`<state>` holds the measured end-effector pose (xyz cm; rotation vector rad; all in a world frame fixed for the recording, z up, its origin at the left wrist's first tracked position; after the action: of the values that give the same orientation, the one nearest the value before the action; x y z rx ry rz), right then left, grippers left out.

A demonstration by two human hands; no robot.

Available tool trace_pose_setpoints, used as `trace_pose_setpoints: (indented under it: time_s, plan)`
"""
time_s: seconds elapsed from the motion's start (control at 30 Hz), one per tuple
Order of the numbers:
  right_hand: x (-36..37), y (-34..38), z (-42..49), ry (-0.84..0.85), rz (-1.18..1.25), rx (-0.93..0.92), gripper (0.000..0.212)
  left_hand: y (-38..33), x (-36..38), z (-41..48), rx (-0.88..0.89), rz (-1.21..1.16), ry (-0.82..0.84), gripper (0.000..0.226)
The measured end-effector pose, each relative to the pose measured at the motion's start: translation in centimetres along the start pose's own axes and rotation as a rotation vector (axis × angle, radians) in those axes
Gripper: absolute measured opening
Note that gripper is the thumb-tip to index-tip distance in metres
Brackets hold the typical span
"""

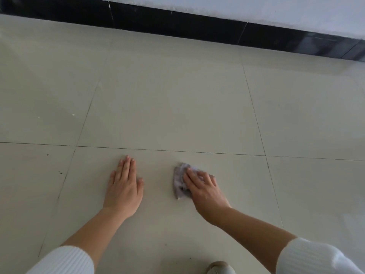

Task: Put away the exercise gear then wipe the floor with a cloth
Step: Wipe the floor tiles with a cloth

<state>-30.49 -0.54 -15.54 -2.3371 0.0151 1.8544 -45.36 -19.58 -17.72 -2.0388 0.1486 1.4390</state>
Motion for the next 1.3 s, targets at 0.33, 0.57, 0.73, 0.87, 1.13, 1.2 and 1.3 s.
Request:
trace_pose_setpoints:
  time_s: [0.33,0.57,0.73,0.87,1.13,1.2,1.3]
  plan:
    - [-3.0,-1.4,1.1,0.029,0.49,0.275,0.05,0.6,-0.1,-0.6,0.029,-0.035,0.004,0.077]
    - [-2.5,-0.9,2.1,0.26,0.435,0.295,0.017,0.2,0.4,-0.7,-0.001,-0.046,0.003,0.077]
    - [-3.2,-0.9,3.1,0.277,0.445,0.317,0.008,0.2,0.5,-0.8,-0.024,-0.055,0.008,0.074]
    - [-6.0,-3.9,5.5,0.131,0.99,0.716,0.016,0.1,0.4,-0.8,-0.035,-0.087,0.01,0.069]
    - [-11.0,-1.8,8.9,0.173,0.8,0.412,0.008,-0.1,-2.1,-0.7,-0.081,-0.189,0.173,0.068]
    - [-13.8,0.0,8.6,0.192,0.825,0.357,0.009,-0.6,-5.6,-1.1,-0.149,-0.254,0.213,0.06]
    - [-20.4,3.0,7.6,0.233,0.792,0.252,0.011,-2.0,-13.7,-3.4,-0.228,-0.32,0.172,0.059]
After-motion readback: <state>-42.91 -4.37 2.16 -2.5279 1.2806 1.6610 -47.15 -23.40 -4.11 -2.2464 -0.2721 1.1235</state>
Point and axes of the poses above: each hand's wrist, its own z-axis towards the middle knuckle, its own x-axis out of the palm, y = z × x, the point moved 2 cm from there along z, towards the middle knuckle, and after that the axes turned 15 degrees about -z, right-handed, at the moved point
